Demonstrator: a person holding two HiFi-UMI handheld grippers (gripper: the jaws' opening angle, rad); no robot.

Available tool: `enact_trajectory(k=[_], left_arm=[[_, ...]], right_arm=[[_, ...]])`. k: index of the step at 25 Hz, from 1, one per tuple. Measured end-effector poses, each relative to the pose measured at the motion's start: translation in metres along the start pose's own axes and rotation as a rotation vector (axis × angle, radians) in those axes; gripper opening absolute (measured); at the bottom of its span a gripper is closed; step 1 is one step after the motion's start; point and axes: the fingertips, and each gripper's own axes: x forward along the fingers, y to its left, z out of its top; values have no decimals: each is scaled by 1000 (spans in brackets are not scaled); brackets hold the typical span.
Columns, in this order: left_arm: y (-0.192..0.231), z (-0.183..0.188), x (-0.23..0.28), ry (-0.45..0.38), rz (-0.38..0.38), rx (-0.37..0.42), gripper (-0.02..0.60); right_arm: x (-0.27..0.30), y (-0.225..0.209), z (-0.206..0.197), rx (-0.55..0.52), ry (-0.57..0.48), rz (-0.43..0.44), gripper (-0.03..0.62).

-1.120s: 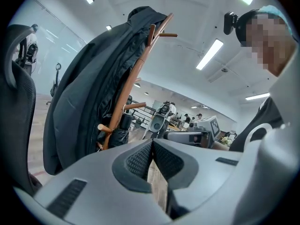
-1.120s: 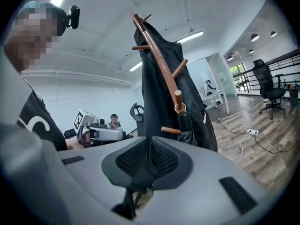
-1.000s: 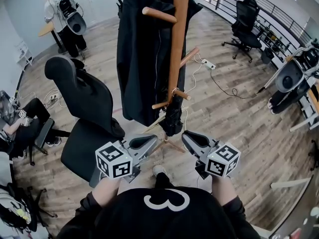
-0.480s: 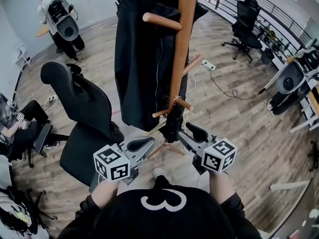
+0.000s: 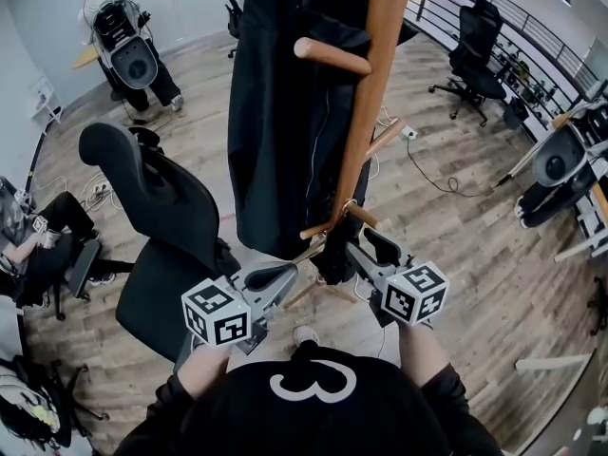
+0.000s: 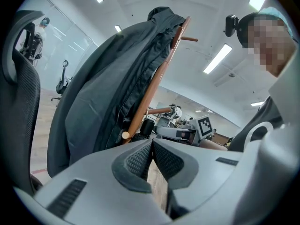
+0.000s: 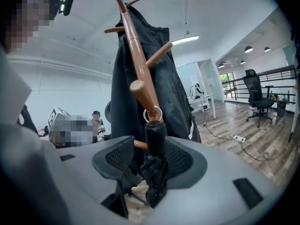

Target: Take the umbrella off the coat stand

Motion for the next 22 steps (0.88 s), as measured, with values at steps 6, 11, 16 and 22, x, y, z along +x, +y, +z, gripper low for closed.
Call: enact_trajectory(k=[6,11,16,22], left_arm=[[6,-5,-2,2,10,-11,15],[12,-9,-6,9,26,-24,15],[16,-12,-10,7,58,-31,15],[16,-21,-17,24,73,-40,15]], right_arm=[[8,-9,-3,-61,-17,-64,198],[17,-11,-2,-107,-37,-85,201],[23,-12,-3,-112,-60,-87,201],[29,-10,-4,-98,-69,-88,201]])
